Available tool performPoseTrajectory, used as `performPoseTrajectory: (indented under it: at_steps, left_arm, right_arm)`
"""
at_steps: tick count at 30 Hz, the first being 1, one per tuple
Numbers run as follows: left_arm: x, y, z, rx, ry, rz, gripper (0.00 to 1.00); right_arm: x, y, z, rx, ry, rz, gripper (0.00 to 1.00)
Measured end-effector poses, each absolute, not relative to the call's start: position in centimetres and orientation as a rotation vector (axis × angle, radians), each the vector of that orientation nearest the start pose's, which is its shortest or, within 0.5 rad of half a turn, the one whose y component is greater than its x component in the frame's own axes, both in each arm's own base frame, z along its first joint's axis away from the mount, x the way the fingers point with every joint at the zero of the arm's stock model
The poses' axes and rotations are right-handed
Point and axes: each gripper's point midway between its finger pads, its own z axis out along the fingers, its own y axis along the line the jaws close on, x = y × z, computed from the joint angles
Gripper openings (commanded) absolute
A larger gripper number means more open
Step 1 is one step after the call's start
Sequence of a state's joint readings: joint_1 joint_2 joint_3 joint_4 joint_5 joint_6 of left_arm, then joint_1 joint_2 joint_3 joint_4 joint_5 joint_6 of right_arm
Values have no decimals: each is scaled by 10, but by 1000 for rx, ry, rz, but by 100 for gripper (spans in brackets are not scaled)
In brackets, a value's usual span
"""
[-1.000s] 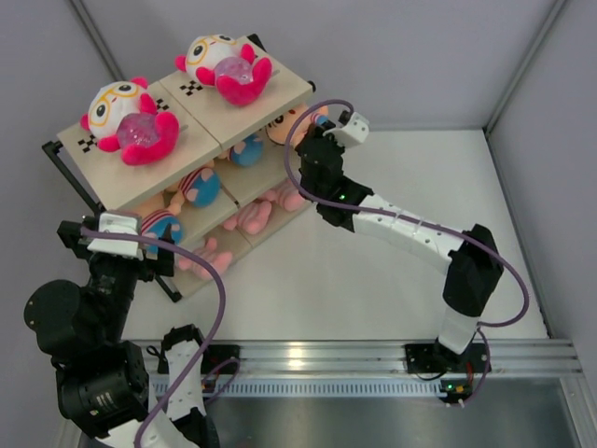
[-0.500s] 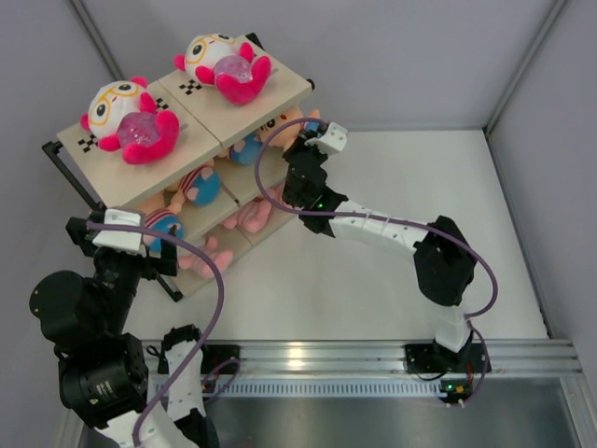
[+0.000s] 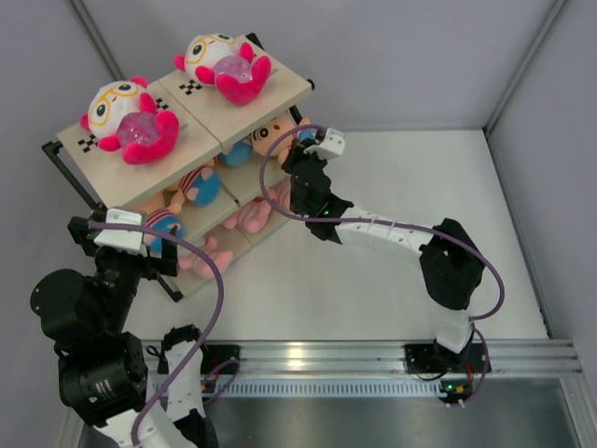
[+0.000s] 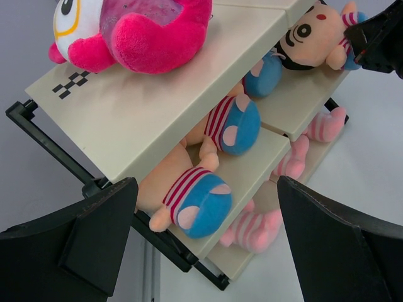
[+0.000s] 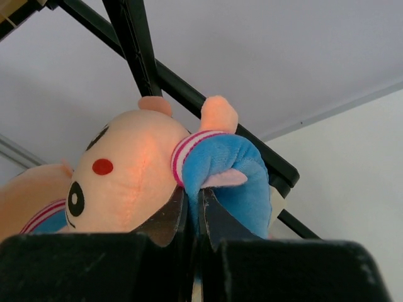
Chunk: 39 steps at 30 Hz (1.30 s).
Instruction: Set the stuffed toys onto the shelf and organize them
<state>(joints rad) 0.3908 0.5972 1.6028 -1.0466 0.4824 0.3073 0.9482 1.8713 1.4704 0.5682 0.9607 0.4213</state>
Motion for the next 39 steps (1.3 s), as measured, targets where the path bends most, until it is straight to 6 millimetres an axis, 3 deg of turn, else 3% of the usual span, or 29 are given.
performPoseTrajectory:
  at_steps: [6, 13, 16, 19, 26, 27, 28, 31, 35, 39]
  left_arm:
    - [132, -22, 451, 305, 1578, 154, 99]
    - [132, -23, 450, 309, 1576, 150, 99]
    - [132, -22, 450, 309, 1576, 150, 99]
    - [132, -23, 450, 310, 1576, 151, 99]
    - [132, -23, 450, 315, 1575, 148, 99]
    - [132, -23, 450, 315, 1575, 149, 99]
    - [132, -23, 450, 315, 1575, 151, 99]
    - [132, -22, 450, 316, 1576, 151, 99]
    - [132, -23, 450, 317, 1577, 150, 99]
    - [132, -22, 450, 316, 1577, 152, 99]
  right_arm:
    - [423, 354, 333, 456, 1397, 433, 0]
    - [433, 355, 396, 599, 1295, 477, 0]
    - [437, 361, 400, 623, 1289, 487, 0]
    - [442, 369, 386, 623, 1316, 481, 0]
    - [452, 387, 330, 592, 1417, 421, 2]
    - [453, 389, 325, 589, 1426, 419, 6]
    - [454, 390, 320, 589, 1435, 418, 18]
    - [457, 391, 315, 592, 1449, 433, 35]
    - [457, 395, 314, 579, 1457, 474, 44]
    - [446, 386, 306, 553, 1470, 503, 52]
